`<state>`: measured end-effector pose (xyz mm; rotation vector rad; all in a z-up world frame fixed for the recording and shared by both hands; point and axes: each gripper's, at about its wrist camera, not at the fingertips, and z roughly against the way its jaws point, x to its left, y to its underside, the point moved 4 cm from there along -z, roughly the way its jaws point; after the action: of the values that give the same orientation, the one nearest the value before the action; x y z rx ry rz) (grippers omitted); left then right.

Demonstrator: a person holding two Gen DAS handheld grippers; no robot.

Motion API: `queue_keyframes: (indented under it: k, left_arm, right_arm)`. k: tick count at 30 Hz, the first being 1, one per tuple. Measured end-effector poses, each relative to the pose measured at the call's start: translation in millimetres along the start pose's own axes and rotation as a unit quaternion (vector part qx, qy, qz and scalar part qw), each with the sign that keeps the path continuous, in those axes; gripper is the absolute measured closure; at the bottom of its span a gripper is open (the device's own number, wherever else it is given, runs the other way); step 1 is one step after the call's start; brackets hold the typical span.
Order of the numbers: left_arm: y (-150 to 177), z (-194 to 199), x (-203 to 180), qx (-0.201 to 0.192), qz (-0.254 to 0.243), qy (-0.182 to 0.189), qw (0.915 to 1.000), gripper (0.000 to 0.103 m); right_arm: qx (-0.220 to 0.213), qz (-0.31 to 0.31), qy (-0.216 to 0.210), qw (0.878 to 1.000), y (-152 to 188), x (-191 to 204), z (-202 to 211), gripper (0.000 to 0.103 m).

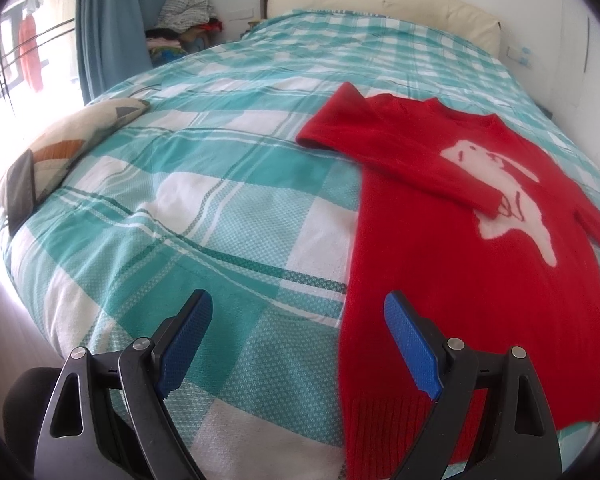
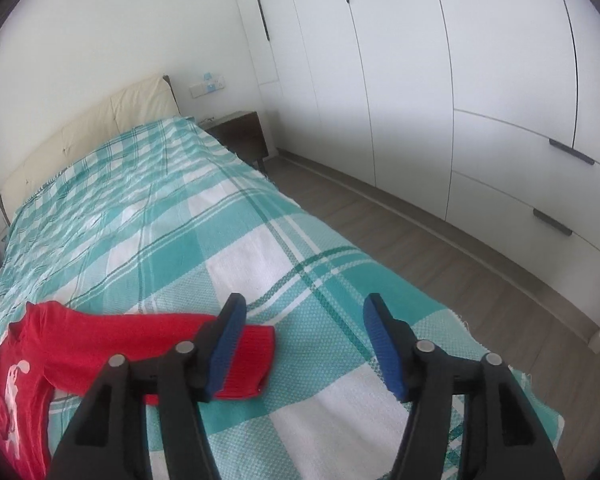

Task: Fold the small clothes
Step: 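Move the left gripper over the sweater toward the other sleeve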

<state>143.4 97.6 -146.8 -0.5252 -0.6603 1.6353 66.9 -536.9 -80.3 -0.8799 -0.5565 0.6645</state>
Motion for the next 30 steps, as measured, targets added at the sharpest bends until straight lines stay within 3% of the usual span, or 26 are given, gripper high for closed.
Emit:
queue_keyframes:
  k: [6,14,20,30]
  left_arm:
    - [1,4,-8,-0.008,-0.020,0.005,0.9998,0.008]
    - [3,2,-13,0.002,-0.030,0.003,0.9995,0.008]
    - [6,0,-16,0.008,-0.039,-0.003,0.9992,0.007]
    - [7,0,-17,0.008,-0.042,-0.004,0.9991,0.007]
  right_arm:
    - [-0.041,0.074,-0.089,0.992,27,70,55,0.030]
    - [-0.031,0.171,-0.187,0.967,91,139,105,0.025]
    - [-0.044,0.229,-0.193,0.953,107,164,112,0.025]
    - [-0.039,0.235,-0.197,0.951,112,167,111,0.025]
